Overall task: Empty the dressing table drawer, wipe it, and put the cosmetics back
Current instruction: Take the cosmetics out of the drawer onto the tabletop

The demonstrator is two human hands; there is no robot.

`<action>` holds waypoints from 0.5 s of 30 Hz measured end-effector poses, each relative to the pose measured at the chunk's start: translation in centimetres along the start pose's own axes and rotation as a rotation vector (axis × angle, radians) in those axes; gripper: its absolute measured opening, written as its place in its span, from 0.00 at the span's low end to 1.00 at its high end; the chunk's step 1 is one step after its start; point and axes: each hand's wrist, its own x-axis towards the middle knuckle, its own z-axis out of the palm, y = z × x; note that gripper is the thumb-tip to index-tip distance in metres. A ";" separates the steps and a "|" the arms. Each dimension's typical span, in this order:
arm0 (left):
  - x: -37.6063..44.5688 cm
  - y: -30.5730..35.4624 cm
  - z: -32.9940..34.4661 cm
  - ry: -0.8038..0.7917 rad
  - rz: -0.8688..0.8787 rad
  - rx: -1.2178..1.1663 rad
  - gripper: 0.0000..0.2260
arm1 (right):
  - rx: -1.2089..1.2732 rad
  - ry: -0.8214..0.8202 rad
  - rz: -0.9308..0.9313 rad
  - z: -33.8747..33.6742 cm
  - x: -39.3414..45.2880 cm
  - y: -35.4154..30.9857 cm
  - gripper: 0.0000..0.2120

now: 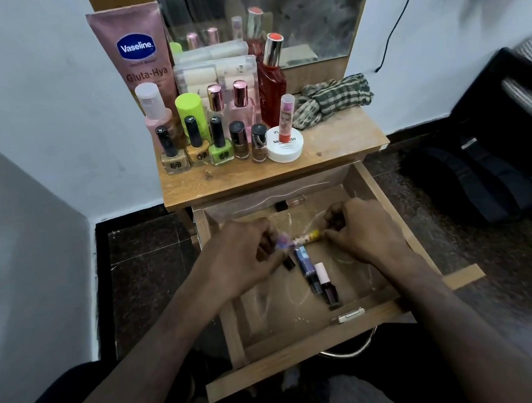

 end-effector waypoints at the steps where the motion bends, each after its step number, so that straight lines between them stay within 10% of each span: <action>1: 0.2 -0.2 0.0 0.036 -0.007 -0.093 0.06 | 0.000 0.026 -0.018 0.0 0.2 0.0 0.07; 15: 0.8 0.7 -1.3 0.287 -0.167 -0.783 0.11 | -0.033 -0.138 -0.156 0.4 1.8 -0.1 0.09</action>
